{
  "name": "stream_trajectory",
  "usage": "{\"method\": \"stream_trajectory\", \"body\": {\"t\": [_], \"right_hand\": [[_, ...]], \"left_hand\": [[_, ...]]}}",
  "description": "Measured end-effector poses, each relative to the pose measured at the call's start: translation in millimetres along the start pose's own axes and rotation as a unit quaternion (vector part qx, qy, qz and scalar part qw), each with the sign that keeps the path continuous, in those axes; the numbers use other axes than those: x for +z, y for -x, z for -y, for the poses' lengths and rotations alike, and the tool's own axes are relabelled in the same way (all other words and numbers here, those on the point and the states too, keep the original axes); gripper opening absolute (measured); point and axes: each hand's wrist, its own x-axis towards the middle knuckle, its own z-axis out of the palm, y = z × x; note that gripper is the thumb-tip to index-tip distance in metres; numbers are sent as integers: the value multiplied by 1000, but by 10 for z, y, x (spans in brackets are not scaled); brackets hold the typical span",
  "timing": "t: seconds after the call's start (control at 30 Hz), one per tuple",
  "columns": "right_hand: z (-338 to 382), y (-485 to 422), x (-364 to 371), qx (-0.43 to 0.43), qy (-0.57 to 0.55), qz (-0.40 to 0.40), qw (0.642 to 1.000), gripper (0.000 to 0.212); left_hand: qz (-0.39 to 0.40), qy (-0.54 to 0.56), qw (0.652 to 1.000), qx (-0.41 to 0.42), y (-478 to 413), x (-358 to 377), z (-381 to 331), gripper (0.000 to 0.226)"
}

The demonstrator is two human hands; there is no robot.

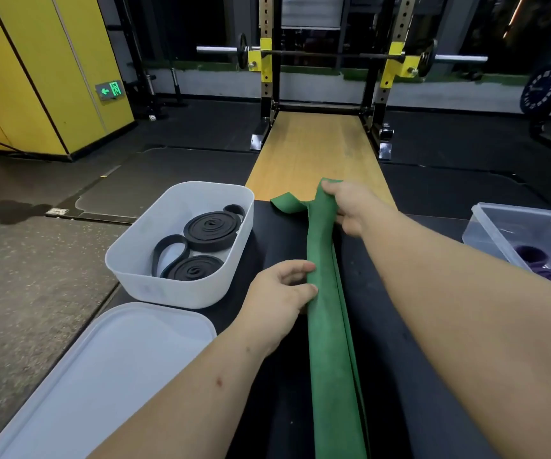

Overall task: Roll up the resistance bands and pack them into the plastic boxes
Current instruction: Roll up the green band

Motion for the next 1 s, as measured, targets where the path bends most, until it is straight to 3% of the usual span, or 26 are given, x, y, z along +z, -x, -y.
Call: {"method": "stream_trajectory", "body": {"t": [0.13,0.2,0.3,0.37,0.5,0.67,0.77,0.87,1.0], "right_hand": [[207,62,-17,-140,7,34,990,23],[220,92,-58,-167,28,31,985,23],[67,83,-190,-87,120,21,989,24],[-40,55,-304,-5,140,7,990,41],[-24,84,-389,46,1,-21,999,34],[81,84,-314,107,-67,-17,992,31],[96,31,-295,123,-80,7,989,45],[96,7,-306,117,-94,-1,989,40],[193,19,-240,-8,-132,12,991,27]], "left_hand": [[1,-2,1000,-4,15,13,-18,32],[2,-5,1000,-1,32,14,-25,32],[-2,-31,1000,5,56,19,-31,32],[4,-41,999,7,51,23,-27,32],[10,-61,998,5,65,43,-35,33],[28,-78,997,6,95,42,-28,32],[34,-73,997,7,94,30,-34,31],[38,-69,997,10,87,27,-28,32],[24,-51,998,14,56,20,-44,32]]}}
